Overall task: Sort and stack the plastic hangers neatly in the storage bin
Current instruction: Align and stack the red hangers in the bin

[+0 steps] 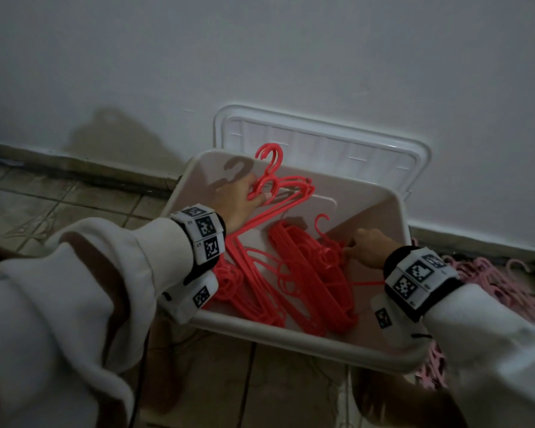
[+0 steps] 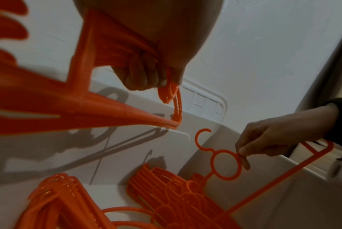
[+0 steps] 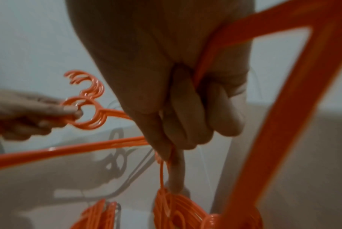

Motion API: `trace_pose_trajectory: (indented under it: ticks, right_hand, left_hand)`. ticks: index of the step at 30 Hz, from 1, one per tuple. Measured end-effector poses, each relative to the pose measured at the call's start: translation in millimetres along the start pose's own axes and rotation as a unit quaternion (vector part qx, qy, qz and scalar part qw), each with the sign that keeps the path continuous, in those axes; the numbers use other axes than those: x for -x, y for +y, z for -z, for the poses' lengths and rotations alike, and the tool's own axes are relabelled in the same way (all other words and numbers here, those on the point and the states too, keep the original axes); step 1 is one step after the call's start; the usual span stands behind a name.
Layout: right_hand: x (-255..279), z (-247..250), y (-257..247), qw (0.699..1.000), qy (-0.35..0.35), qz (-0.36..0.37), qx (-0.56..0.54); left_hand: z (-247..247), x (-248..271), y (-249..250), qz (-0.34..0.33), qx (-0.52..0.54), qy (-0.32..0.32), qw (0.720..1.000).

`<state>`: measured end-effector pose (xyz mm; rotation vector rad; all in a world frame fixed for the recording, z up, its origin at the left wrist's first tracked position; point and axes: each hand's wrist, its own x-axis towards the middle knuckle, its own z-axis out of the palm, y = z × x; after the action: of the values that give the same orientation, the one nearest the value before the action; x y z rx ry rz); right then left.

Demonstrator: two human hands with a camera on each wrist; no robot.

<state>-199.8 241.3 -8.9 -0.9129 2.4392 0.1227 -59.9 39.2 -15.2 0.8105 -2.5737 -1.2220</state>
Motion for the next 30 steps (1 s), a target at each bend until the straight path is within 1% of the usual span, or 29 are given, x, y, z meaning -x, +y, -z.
trace_pose_trajectory:
  ticks: [4,8,10,14,17,19,21,23,26,29,30]
  right_hand:
    - [-3,-11,1,0.999,-0.021,-0.022,0.031]
    - [-3,-5,3,0.999,-0.015,-0.025,0.046]
    - [-2,1,4,0.999,-0.014,-0.027,0.045]
    - [7,19,0,0.999,-0.007,-0.035,0.001]
    - [14,26,-2,0.998,-0.025,-0.053,0.000]
    - [14,26,1,0.998,-0.019,-0.057,0.015]
    - [11,25,5,0.997,-0.013,-0.074,0.004]
    - [7,25,11,0.998,0.001,-0.068,-0.002]
    - [3,27,14,0.998,-0.001,-0.065,0.006]
    - [1,32,14,0.998,0.003,-0.067,-0.024]
    - [1,36,13,0.997,0.005,-0.060,-0.054]
  left_hand:
    - [0,1,-1,0.001,0.007,-0.021,1.000]
    - [-1,1,-2,0.001,-0.013,0.004,1.000]
    - [-2,0,-4,-0.003,0.001,0.007,1.000]
    - [1,-1,-5,-0.006,-0.004,0.016,1.000]
    - [1,0,-3,-0.006,-0.011,0.007,1.000]
    - [1,2,-2,-0.008,-0.007,0.005,1.000]
    - [1,3,-1,-0.005,0.013,0.000,1.000]
    - [0,3,-1,-0.006,0.023,-0.005,1.000]
    - [-1,1,-2,-0.001,0.019,-0.001,1.000]
    - [1,2,-1,-0.003,0.011,0.009,1.000]
    - [2,2,-1,-0.009,0.007,0.010,1.000]
